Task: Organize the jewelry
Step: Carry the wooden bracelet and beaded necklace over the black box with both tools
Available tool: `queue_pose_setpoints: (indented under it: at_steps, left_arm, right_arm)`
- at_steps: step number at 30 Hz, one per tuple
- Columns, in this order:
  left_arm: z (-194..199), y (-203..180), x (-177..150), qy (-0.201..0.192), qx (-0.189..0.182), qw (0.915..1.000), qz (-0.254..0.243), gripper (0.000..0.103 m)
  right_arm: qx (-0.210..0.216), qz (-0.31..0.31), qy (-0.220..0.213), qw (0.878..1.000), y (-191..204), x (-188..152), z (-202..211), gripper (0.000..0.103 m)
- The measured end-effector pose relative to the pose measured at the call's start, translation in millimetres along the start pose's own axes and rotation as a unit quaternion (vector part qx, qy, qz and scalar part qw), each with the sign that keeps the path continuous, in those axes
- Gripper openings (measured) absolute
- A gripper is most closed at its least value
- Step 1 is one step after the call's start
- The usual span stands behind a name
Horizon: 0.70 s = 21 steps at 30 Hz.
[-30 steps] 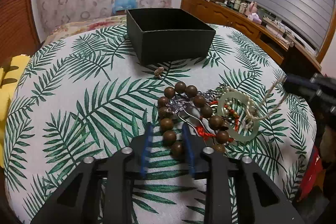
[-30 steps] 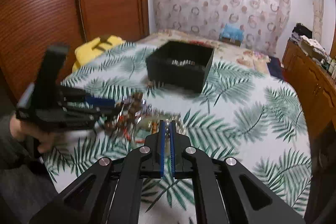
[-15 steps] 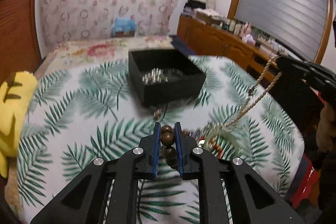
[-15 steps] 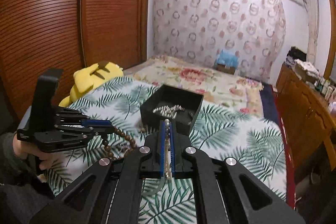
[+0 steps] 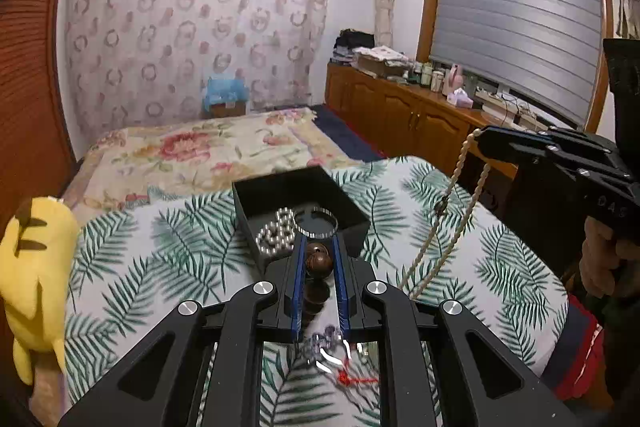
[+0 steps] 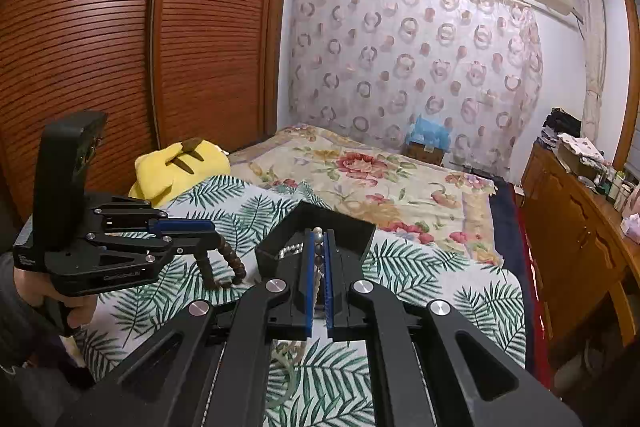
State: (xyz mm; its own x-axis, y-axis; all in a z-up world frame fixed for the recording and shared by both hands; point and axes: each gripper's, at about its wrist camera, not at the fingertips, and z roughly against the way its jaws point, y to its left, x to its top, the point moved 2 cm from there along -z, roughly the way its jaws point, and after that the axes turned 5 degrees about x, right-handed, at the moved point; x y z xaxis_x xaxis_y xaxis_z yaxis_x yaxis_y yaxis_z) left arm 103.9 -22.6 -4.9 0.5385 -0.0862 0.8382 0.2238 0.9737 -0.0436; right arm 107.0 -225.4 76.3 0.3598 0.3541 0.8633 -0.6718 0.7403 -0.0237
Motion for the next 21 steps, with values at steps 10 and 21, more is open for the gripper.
queue_pose_setpoints:
  at_steps: [10, 21]
  left_arm:
    - [-9.4, 4.0, 39.0, -0.031, -0.005, 0.9995, -0.004, 0.012]
    - [-37.1, 16.1, 73.6, -0.04, 0.003, 0.9992, 0.002, 0.012]
  right_arm:
    - [-0.003, 0.013, -0.028, 1.0, -17.3, 39.7, -7.8, 0.005]
    - [0.015, 0.018, -0.063, 0.998, -41.9, 94.1, -26.1, 0.005]
